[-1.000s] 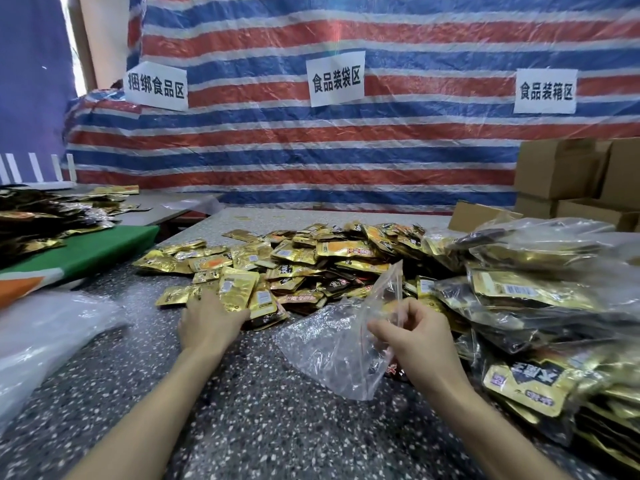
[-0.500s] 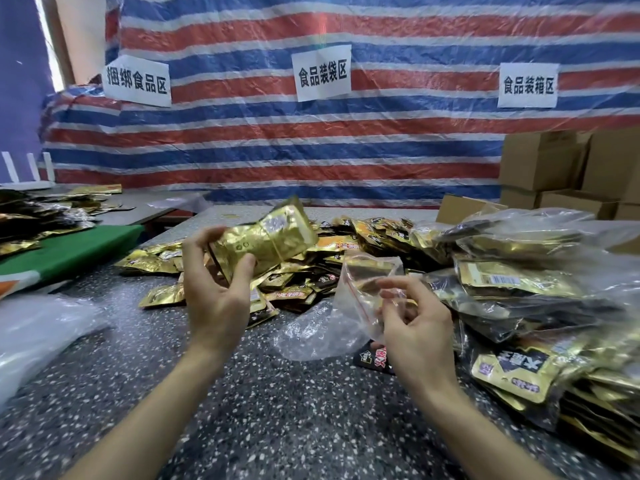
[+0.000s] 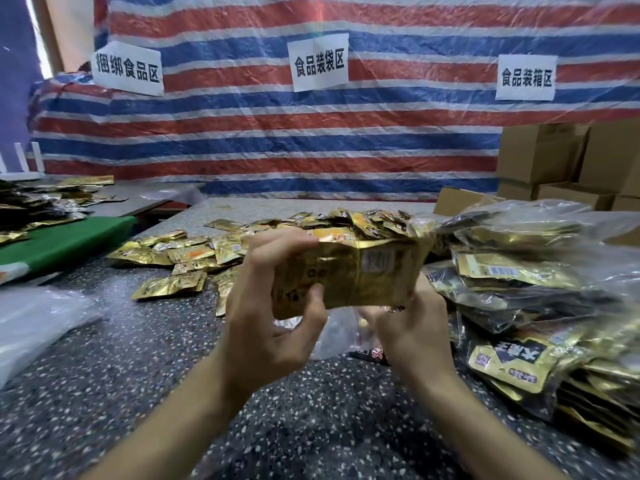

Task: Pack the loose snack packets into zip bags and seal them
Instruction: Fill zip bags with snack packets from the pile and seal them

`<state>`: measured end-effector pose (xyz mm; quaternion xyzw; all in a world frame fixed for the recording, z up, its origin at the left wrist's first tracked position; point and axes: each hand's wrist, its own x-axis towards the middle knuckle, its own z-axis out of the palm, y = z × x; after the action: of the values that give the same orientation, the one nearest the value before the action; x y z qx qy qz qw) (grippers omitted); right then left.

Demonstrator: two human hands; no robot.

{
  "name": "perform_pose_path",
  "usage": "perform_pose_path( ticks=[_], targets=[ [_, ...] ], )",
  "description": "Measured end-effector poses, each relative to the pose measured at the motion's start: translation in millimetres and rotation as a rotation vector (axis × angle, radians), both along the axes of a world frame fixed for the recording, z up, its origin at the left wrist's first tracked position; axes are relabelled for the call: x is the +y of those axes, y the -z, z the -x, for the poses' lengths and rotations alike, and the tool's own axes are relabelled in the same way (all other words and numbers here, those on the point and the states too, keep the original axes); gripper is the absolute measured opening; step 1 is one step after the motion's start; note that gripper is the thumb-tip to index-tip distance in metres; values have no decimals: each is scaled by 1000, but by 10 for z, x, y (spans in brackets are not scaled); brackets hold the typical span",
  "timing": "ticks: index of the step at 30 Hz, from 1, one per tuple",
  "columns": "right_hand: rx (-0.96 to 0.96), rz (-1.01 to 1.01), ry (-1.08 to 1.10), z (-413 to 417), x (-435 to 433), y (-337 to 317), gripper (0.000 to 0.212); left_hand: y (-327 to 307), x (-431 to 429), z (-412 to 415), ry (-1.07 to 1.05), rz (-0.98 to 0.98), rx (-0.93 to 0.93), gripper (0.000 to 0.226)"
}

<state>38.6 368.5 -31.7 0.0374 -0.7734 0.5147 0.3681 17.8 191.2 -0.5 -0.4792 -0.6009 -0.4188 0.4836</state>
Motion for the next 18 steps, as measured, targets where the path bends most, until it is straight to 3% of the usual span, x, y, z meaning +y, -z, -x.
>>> perform_pose_path(
  ticks=[2,5,7,11,16,18],
  targets=[
    [2,149,-83,-8,19,-24,42,-9,-11,17,-46,-7,-22,41],
    [11,78,-68,-24,16,-16,63,-20,-23,30,-109,-32,-87,40],
    [3,16,-87,-39,-1,-5,62,-23,-22,36,-140,-38,-95,39],
    [-7,127,-176,-50,-19,-16,51,-23,-35,79,-134,-8,-141,41],
    [-17,63,-112,-47,-14,-23,52,37,-24,128,-191,113,-163,63],
    [16,60,-177,-61,-27,-11,50,72,-2,138,-146,114,-234,61]
  ],
)
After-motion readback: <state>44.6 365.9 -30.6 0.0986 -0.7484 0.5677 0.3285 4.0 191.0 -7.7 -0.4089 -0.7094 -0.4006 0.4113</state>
